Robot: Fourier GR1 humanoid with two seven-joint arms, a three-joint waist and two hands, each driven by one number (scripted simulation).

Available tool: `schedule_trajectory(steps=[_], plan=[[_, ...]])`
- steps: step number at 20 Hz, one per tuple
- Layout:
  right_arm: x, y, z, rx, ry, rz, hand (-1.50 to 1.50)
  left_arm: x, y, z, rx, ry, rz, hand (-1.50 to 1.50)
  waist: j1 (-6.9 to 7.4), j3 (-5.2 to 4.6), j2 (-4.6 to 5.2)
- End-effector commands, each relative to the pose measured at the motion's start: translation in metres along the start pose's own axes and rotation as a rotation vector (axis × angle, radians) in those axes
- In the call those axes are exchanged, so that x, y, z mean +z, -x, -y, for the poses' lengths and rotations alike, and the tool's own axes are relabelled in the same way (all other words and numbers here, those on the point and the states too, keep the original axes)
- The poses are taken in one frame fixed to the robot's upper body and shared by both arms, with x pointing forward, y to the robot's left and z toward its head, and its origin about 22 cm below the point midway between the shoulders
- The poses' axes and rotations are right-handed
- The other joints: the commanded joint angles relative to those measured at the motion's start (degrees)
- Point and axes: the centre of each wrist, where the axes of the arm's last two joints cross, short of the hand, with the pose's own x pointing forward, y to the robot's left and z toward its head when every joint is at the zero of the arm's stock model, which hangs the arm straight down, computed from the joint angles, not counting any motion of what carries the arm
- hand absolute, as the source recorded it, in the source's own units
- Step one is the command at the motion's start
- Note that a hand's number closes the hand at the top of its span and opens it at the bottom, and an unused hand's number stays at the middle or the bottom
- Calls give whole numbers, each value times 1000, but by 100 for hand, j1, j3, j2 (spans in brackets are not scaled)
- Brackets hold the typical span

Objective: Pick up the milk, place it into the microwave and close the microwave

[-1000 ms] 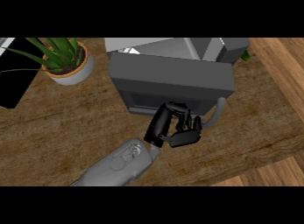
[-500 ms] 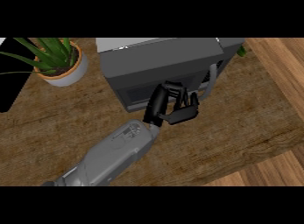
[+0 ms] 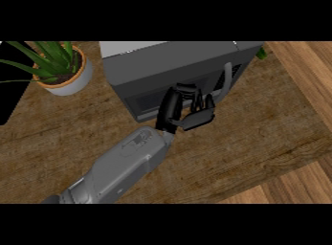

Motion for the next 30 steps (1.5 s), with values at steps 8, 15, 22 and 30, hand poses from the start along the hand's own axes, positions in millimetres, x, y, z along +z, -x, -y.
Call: schedule_trajectory(steps=[8,15,22,30], plan=[[-12,-11,22,32,8,-1,-150,-23,-11,-5,25,-42,64,150,-63,9,73],[-23,-21,36,65,2,19,-150,-25,-13,-2,28,-30,89,150,-98,16,101],[-28,-28,50,91,7,14,-150,-26,-11,-3,41,-35,104,150,-31,24,117],[-35,-49,70,196,-19,5,-150,-25,-7,-4,44,-52,112,150,-129,29,111]])
